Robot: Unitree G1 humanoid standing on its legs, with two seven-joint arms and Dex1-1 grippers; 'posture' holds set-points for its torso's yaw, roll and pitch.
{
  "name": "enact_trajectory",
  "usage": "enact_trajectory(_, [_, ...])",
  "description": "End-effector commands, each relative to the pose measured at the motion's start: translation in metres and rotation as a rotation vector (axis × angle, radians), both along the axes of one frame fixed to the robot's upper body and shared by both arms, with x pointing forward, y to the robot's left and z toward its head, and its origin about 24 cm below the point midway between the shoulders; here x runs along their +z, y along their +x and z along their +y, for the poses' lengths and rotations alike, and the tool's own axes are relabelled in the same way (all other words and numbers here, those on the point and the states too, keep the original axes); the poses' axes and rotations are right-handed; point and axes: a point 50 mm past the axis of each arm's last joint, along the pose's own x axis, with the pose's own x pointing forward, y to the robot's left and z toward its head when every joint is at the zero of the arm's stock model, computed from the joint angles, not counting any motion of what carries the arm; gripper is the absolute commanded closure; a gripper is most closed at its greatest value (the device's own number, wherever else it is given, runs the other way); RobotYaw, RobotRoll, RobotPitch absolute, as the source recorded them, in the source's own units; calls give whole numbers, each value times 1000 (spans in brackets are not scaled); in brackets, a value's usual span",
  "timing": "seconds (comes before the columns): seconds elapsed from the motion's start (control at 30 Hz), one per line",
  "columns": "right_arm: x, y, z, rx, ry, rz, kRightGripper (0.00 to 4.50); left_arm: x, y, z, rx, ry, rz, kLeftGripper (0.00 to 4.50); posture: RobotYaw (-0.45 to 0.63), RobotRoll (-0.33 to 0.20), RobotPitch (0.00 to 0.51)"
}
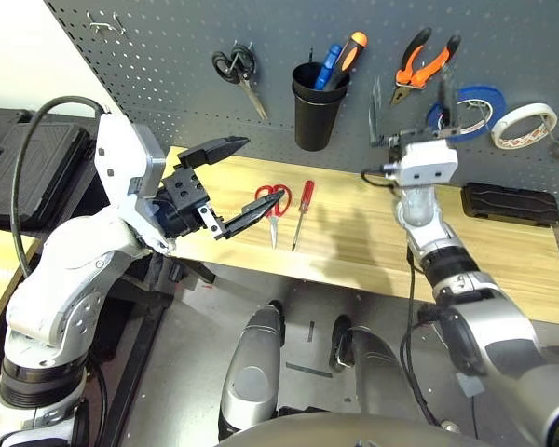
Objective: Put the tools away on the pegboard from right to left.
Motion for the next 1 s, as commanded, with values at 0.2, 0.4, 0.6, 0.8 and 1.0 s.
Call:
enact_trajectory(0.2, [-72,-24,-18,35,-194,364,47,-30,16,10,161,41,78,0,418,0,237])
enact_trajectory(0.4, [-104,-32,-36,-7,-171,620,47,-48,22,12,245,41,127,0,412,0,248])
enact_trajectory(0.6, [-118,-36,-42,-3,-160,764,47,-61,26,10,288,59,186,0,407,0,257])
enact_trajectory(0.8, [-123,-39,-47,-1,-154,847,47,-72,32,11,341,76,235,0,401,0,268])
enact_trajectory(1.0, [-129,-45,-54,19,-147,925,47,-87,43,-1,373,76,325,0,384,0,275])
